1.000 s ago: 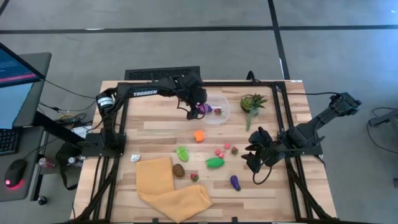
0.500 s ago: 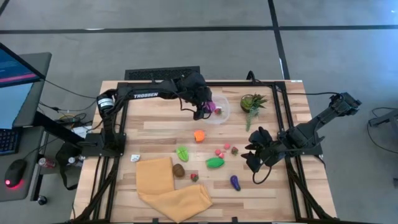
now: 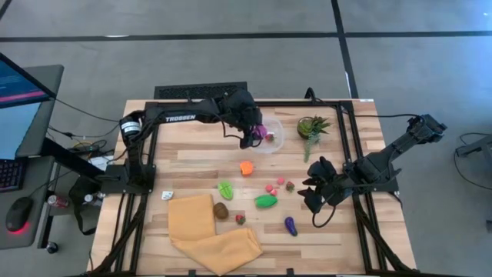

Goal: Pick and placing Produce into tupperware
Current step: Put the onion in the transparent bin

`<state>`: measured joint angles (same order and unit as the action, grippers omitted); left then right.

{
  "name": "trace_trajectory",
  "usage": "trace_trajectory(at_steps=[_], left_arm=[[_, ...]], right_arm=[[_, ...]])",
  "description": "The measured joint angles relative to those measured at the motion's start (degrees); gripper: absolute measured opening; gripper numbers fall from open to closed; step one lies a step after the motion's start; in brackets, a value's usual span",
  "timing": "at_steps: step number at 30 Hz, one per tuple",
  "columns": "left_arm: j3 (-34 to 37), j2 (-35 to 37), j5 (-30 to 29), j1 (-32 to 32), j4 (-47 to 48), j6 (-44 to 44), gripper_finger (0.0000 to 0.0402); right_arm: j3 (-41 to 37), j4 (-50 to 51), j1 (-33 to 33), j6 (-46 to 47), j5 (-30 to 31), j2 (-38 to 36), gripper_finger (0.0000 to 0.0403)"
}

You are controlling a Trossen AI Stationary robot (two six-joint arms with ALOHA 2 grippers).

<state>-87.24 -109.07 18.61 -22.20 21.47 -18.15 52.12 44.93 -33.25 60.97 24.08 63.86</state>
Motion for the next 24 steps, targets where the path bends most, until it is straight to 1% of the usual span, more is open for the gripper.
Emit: trace_trajectory(at_steps=[4, 6, 9, 11, 14, 15, 18, 24], left_arm=[[0.33, -0.81, -0.06, 0.57, -0.48, 0.89, 0.0251], [1.1, -1.43, -0.57, 1.14, -3.25, 1.59, 0.0251], [1.94, -1.8, -1.09, 1.52, -2.7, 2.45, 0.0251], [2.18, -2.51, -2.09, 1.94, -5.24, 2.49, 0.0251], [2.38, -3.5, -2.67, 2.03, -4.53, 3.13, 0.0251], [2.22, -4.18, -3.0, 2.05, -6.23, 3.33, 0.0251], [2.27, -5.46, -3.48, 1.96, -6.34, 4.94, 0.0251], [2.3, -7.98, -6.57, 2.01, -6.97, 6.4, 0.0251]], right_arm=[[0.0, 0.0, 0.0, 0.0, 0.0, 0.0, 0.0238], [0.0, -0.02, 0.01, -0.02, 0.0, 0.0, 0.0238], [0.0, -0.1, 0.0, 0.0, 0.0, 0.0, 0.0238], [0.0, -0.13, 0.02, -0.06, 0.0, 0.02, 0.0238], [0.0, -0.15, 0.0, -0.06, 0.0, 0.02, 0.0238], [0.0, -0.17, 0.0, -0.11, 0.0, 0.02, 0.0238], [0.0, -0.47, 0.02, -0.44, 0.02, 0.02, 0.0238], [-0.02, -0.78, -0.03, -0.51, 0.02, 0.03, 0.0238]])
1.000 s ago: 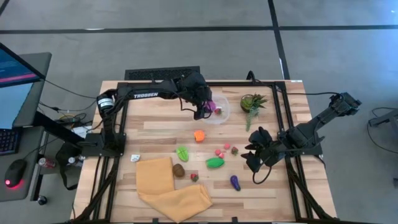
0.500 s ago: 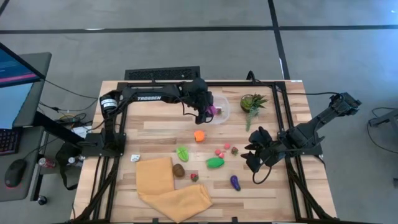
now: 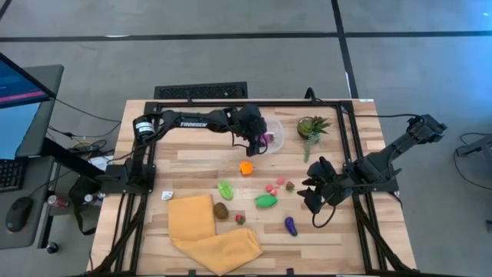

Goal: Pick and placing Produce into tupperware
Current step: Put the onion in the transparent bin

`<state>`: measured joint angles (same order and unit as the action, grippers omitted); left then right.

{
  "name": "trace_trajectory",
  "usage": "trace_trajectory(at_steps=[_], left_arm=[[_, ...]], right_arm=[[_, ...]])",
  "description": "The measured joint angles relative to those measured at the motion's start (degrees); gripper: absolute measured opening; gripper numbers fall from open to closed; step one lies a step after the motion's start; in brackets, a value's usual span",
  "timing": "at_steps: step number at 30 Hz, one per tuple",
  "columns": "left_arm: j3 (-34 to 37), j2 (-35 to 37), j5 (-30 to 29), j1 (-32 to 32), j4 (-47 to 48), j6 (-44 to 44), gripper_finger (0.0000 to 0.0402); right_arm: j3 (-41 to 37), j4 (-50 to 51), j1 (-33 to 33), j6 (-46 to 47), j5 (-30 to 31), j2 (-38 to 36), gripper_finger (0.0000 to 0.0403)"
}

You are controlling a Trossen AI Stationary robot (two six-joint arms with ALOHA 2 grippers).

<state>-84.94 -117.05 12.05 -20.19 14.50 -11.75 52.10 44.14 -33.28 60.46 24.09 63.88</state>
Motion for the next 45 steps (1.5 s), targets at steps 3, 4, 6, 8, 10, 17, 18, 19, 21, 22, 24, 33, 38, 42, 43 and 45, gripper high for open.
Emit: trace_trajectory(at_steps=[3, 4, 6, 8, 10, 17, 18, 19, 21, 22, 24, 33, 38, 42, 43, 45], left_arm=[[0.0, -0.41, -0.68, 0.0, 0.24, 0.24, 0.0251], [0.0, -0.42, -0.77, -0.02, -0.1, 0.24, 0.0251], [-0.03, -0.4, -1.23, -0.04, -1.05, 0.22, 0.0251], [-0.03, -0.4, -1.96, -0.04, -1.09, 0.2, 0.0251], [-0.03, -0.4, -2.07, -0.04, -1.06, 0.2, 0.0251], [-0.03, -0.4, -2.98, -0.04, -0.35, -0.95, 0.0251], [-0.03, -0.4, -3.18, -0.04, -0.29, -0.96, 0.0251], [-0.03, -0.4, -3.33, -0.04, -0.2, -0.96, 0.0251], [-0.03, -0.4, -3.43, -0.04, -0.15, -0.98, 0.0251], [-0.03, -0.4, -3.53, -0.04, -0.05, -0.98, 0.0251], [-0.03, -0.4, -3.62, -0.04, 0.24, -1.0, 0.0251], [-0.03, -0.38, -7.07, -0.04, 4.39, -3.11, 0.0251], [-0.03, -0.38, -7.18, -0.04, 5.89, -3.93, 0.0251], [-0.03, -0.38, -7.18, -0.02, 5.5, -3.86, 0.0251], [-0.03, -0.38, -7.18, -0.02, 5.53, -3.83, 0.0251], [-0.03, -0.38, -7.18, -0.04, 5.53, -3.8, 0.0251]], right_arm=[[0.0, -0.03, -0.02, 0.0, 0.0, 0.0, 0.0238], [0.0, -0.05, -0.02, 0.0, 0.0, -0.01, 0.0238], [0.0, -0.03, -0.02, -0.02, 0.0, 0.0, 0.0238], [0.0, -0.03, -0.02, -0.34, 0.02, 0.0, 0.0238], [0.0, 0.08, -0.02, -0.46, 0.03, 0.0, 0.0238], [0.0, 0.21, -0.01, -0.54, 0.04, 0.0, 0.0238], [0.0, 0.21, -0.01, -0.52, 0.04, 0.0, 0.0238], [0.0, 0.21, -0.02, -0.52, 0.05, 0.0, 0.0238], [0.0, 0.21, -0.01, -0.52, 0.04, 0.0, 0.0238], [0.0, 0.21, -0.01, -0.5, 0.05, 0.0, 0.0238], [0.0, 0.21, -0.02, -0.51, 0.05, 0.0, 0.0238], [0.0, 0.21, 0.0, -0.5, 0.05, 0.0, 0.0238], [0.0, 0.19, 0.0, -0.52, 0.53, 0.0, 0.0238], [0.0, 0.21, 0.0, -0.52, 1.49, 0.0, 0.0238], [0.0, 0.19, 0.0, -0.52, 1.51, 0.0, 0.0238], [0.0, 0.19, -0.01, -0.52, 1.51, 0.0, 0.0238]])
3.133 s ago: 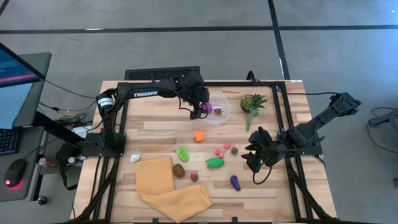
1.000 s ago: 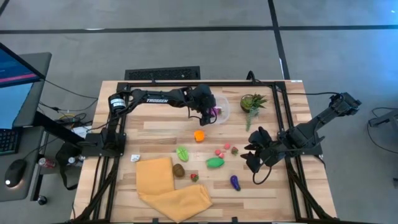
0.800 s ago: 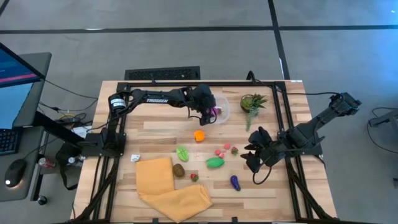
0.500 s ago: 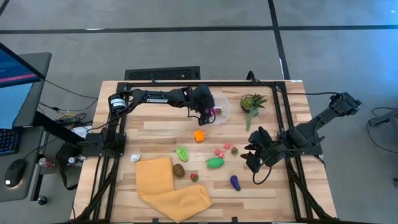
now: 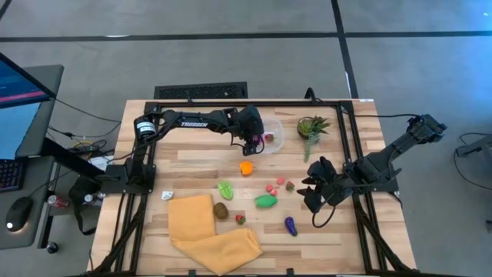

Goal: Pick and placing Produce into tupperware
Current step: Put the onion in the transparent bin

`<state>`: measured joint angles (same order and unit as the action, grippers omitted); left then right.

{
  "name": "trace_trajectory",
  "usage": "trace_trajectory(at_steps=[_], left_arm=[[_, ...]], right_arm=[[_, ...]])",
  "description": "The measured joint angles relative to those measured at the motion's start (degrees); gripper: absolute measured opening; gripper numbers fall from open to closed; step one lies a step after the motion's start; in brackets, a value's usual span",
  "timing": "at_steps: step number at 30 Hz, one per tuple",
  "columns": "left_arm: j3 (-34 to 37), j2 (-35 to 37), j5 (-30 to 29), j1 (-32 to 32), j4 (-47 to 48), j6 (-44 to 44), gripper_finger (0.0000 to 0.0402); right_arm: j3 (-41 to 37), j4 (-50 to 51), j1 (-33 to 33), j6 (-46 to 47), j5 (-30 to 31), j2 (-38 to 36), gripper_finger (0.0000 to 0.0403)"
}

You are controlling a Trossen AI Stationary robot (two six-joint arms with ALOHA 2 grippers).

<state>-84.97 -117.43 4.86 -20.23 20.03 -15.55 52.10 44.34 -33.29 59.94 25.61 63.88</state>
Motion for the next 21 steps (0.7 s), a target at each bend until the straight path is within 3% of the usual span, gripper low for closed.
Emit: trace_trajectory(at_steps=[15, 21], left_arm=[[0.0, 0.02, 0.37, 0.01, -0.4, 0.93, 0.0251], [0.0, 0.02, 0.37, 0.02, -0.61, 1.13, 0.0277]], right_arm=[[0.0, 0.0, 0.0, 0.0, -0.01, 0.0, 0.0238], [0.0, 0.0, -0.01, 0.02, 0.0, 0.0, 0.0238]])
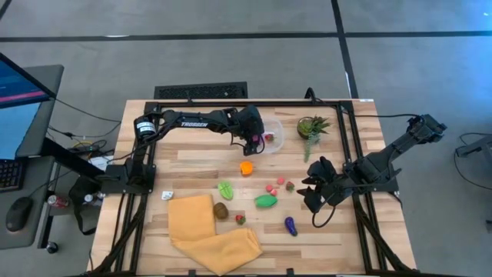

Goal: Pick and placing Produce into tupperware
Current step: Put the onion in the transparent bin, then put the top strawberry in the transparent bin

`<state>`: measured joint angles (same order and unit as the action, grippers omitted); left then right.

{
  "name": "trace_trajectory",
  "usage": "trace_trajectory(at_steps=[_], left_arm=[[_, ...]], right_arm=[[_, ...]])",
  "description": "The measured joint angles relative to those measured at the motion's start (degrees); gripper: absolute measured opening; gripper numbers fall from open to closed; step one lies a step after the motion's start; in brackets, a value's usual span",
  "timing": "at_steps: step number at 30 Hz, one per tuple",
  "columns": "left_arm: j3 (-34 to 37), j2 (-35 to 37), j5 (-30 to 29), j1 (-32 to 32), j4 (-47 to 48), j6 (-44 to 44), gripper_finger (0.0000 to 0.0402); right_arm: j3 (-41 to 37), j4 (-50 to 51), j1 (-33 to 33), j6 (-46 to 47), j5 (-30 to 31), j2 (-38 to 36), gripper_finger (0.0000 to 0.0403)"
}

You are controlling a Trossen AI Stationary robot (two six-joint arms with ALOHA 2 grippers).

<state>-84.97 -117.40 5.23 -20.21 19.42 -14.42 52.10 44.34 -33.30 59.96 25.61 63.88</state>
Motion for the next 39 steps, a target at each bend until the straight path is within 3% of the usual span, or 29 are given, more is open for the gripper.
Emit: trace_trajectory(at_steps=[8, 17, 24, 29, 33, 39], left_arm=[[0.0, 0.0, -0.02, 0.0, 0.02, 0.05, 0.0332], [-2.93, 0.04, -0.07, 0.0, 2.8, 0.05, 0.0341], [-15.4, 0.18, 0.65, -0.02, 15.09, -1.29, 0.0341], [-23.61, 0.24, 7.63, -0.04, 26.03, -1.02, 0.0341], [-24.79, 0.97, 12.6, 0.06, 30.73, 0.3, 0.0341], [-24.74, 1.4, 14.04, 1.31, 39.02, 0.44, 0.0341]], right_arm=[[0.0, 0.0, 0.0, -0.01, -0.01, 0.0, 0.0238], [0.0, 0.0, 0.0, -0.47, 0.0, 0.0, 0.0238], [0.0, 0.36, 0.04, -2.08, 0.17, 0.0, 0.0238], [0.0, 1.65, 0.04, -2.1, 0.2, 0.0, 0.0238], [0.0, 2.42, 0.04, -3.73, 1.36, 0.0, 0.0238], [0.0, 7.34, 0.02, -4.29, 5.02, 0.0, 0.0238]])
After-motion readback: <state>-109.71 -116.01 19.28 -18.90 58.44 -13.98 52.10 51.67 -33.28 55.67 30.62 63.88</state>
